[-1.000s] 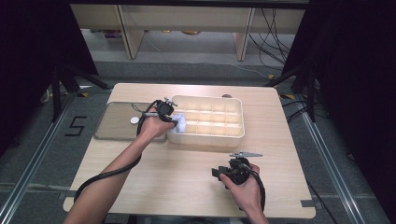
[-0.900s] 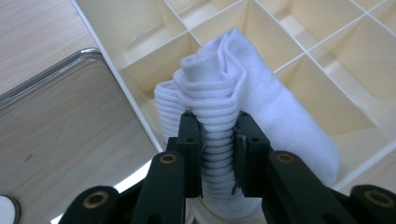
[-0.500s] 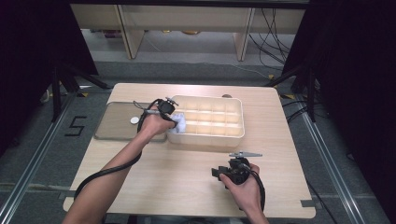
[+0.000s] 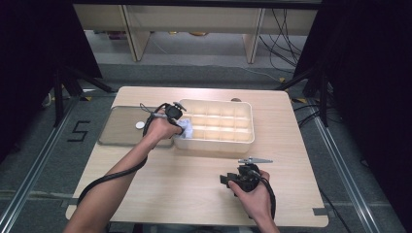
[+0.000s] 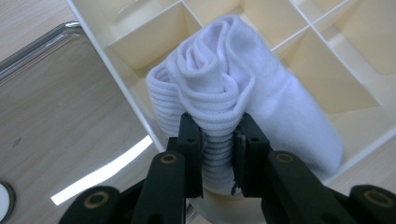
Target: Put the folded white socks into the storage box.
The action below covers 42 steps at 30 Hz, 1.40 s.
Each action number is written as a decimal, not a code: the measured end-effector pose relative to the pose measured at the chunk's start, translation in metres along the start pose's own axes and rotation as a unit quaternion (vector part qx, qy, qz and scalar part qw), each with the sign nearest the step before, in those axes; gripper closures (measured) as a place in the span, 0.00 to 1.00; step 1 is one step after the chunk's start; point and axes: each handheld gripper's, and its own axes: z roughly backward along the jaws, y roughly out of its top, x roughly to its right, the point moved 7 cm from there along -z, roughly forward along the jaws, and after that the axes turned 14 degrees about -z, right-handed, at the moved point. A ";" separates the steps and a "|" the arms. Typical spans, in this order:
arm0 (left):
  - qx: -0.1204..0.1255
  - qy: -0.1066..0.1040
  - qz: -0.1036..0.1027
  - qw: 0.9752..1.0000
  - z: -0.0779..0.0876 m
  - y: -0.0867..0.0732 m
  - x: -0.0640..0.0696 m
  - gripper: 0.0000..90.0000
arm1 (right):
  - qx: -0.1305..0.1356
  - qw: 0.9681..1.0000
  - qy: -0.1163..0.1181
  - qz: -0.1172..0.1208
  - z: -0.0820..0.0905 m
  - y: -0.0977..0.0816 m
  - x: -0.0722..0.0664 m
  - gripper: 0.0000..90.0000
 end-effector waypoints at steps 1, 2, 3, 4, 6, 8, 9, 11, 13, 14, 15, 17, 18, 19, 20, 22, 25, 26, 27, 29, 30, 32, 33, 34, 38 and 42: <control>-0.002 0.000 -0.006 1.000 0.000 0.000 -0.001 0.83 | 0.000 1.000 -0.001 -0.001 0.000 0.000 0.000 0.69; -0.003 0.000 -0.006 1.000 0.000 0.000 -0.001 0.83 | -0.003 1.000 -0.001 -0.005 0.000 -0.001 0.000 0.69; -0.006 -0.002 -0.006 1.000 0.000 0.000 0.000 0.83 | -0.004 1.000 -0.003 -0.008 0.000 -0.001 0.000 0.69; -0.006 0.000 -0.006 1.000 0.000 0.000 0.000 0.84 | -0.005 1.000 -0.002 -0.010 0.001 -0.001 -0.001 0.69; -0.008 -0.001 -0.002 1.000 -0.001 0.000 0.001 0.84 | 0.000 1.000 0.000 -0.003 0.000 0.000 0.000 0.69; -0.009 -0.001 -0.002 1.000 -0.001 0.000 0.001 0.84 | 0.001 1.000 -0.004 -0.001 -0.001 0.000 0.001 0.69; -0.010 -0.003 -0.002 1.000 -0.001 0.000 0.001 0.84 | 0.000 1.000 -0.003 -0.004 0.000 0.000 0.000 0.69; -0.011 -0.001 -0.004 1.000 -0.001 0.000 0.001 0.84 | -0.001 1.000 -0.002 -0.004 0.000 -0.001 0.000 0.69; -0.013 -0.001 -0.009 1.000 -0.001 0.000 0.001 0.84 | 0.000 1.000 -0.001 -0.008 0.000 -0.001 0.000 0.69; -0.014 -0.002 -0.009 1.000 -0.001 0.000 0.001 0.84 | 0.000 1.000 -0.002 -0.008 0.000 0.000 0.000 0.69; -0.016 -0.004 -0.009 1.000 -0.002 -0.001 0.001 0.84 | 0.000 1.000 -0.003 -0.008 0.000 0.000 0.000 0.69; -0.020 -0.008 -0.008 1.000 -0.002 -0.001 0.002 0.84 | 0.000 1.000 -0.002 -0.008 0.000 0.000 0.000 0.69; -0.021 -0.008 -0.007 1.000 -0.002 -0.001 0.002 0.84 | 0.000 1.000 -0.002 -0.008 0.000 -0.001 0.000 0.69; -0.020 -0.009 -0.006 1.000 -0.003 -0.001 0.002 0.84 | -0.002 1.000 0.000 -0.005 0.000 -0.001 0.000 0.69; -0.020 -0.011 0.002 1.000 -0.003 -0.001 0.003 0.84 | -0.003 1.000 0.000 -0.007 0.001 -0.001 -0.001 0.69; -0.018 -0.014 0.004 1.000 -0.003 -0.001 0.002 0.84 | -0.006 1.000 -0.002 -0.010 0.001 -0.001 -0.001 0.69; -0.019 -0.013 0.000 1.000 -0.003 -0.001 0.002 0.84 | -0.001 1.000 0.000 -0.009 0.000 -0.001 -0.001 0.69; -0.019 -0.013 -0.001 1.000 -0.003 -0.001 0.002 0.84 | -0.001 1.000 -0.002 -0.006 0.000 -0.001 0.000 0.69; -0.020 -0.013 0.002 1.000 -0.003 -0.001 0.002 0.84 | -0.001 1.000 -0.002 -0.007 0.000 -0.001 0.000 0.69; -0.022 -0.014 -0.002 1.000 -0.003 -0.001 0.001 0.84 | -0.002 1.000 0.003 -0.020 0.000 -0.002 -0.003 0.69; -0.023 -0.015 -0.003 1.000 -0.003 -0.001 0.001 0.84 | -0.002 1.000 -0.002 -0.020 0.000 -0.002 -0.002 0.69; -0.024 -0.016 -0.002 1.000 -0.003 -0.001 0.001 0.84 | -0.003 1.000 -0.003 -0.016 0.001 -0.002 -0.002 0.69; -0.026 -0.017 -0.001 1.000 -0.003 -0.001 0.001 0.84 | -0.005 1.000 -0.003 -0.017 0.001 -0.002 -0.002 0.69; -0.026 -0.017 0.000 1.000 -0.003 -0.001 0.001 0.84 | -0.006 1.000 -0.002 -0.018 0.001 -0.002 -0.002 0.69; -0.029 -0.020 0.002 0.999 -0.003 -0.001 0.001 0.84 | -0.003 1.000 -0.004 -0.013 0.000 -0.001 -0.001 0.69; -0.030 -0.022 0.003 0.999 -0.003 -0.001 0.001 0.84 | -0.006 1.000 -0.004 -0.015 0.000 -0.002 -0.001 0.69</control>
